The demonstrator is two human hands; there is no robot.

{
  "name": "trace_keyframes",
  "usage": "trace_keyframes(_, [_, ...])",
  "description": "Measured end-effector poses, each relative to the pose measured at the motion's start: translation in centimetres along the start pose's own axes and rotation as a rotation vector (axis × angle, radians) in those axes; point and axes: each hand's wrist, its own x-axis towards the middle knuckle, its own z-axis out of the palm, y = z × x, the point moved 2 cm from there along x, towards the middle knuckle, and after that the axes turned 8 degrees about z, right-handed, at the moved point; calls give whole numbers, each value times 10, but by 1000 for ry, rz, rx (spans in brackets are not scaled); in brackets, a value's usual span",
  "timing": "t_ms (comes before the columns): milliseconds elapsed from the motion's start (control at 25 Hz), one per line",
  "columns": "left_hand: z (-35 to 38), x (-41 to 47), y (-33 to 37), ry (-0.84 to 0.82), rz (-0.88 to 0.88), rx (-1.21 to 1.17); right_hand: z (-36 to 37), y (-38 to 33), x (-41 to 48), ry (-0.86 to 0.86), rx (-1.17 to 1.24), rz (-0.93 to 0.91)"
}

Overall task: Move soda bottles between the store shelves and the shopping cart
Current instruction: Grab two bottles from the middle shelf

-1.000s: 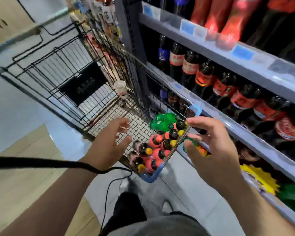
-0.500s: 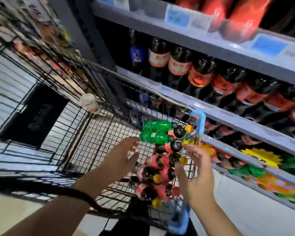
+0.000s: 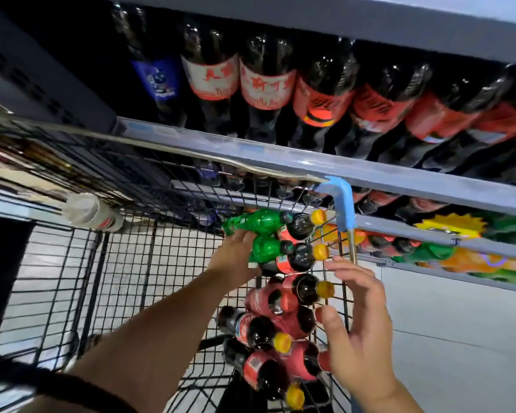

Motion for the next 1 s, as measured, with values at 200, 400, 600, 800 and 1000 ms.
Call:
trace_keyframes(200, [21, 12, -3, 98, 20, 3, -1, 4, 1, -8, -10, 18])
trace_keyframes(400, [1, -16, -10, 219, 21, -233, 0, -1, 1, 27, -60, 79])
trace_keyframes(600, [-55, -70, 15, 365, -23, -513, 8, -8, 4, -32, -214, 119])
trace_keyframes(800, [-121, -123, 53, 429, 38, -1031, 8, -18, 2, -153, -209, 270])
trace_keyframes(1000, [-126, -136, 72, 290, 42, -1320, 3, -16, -1, -328, -187, 283])
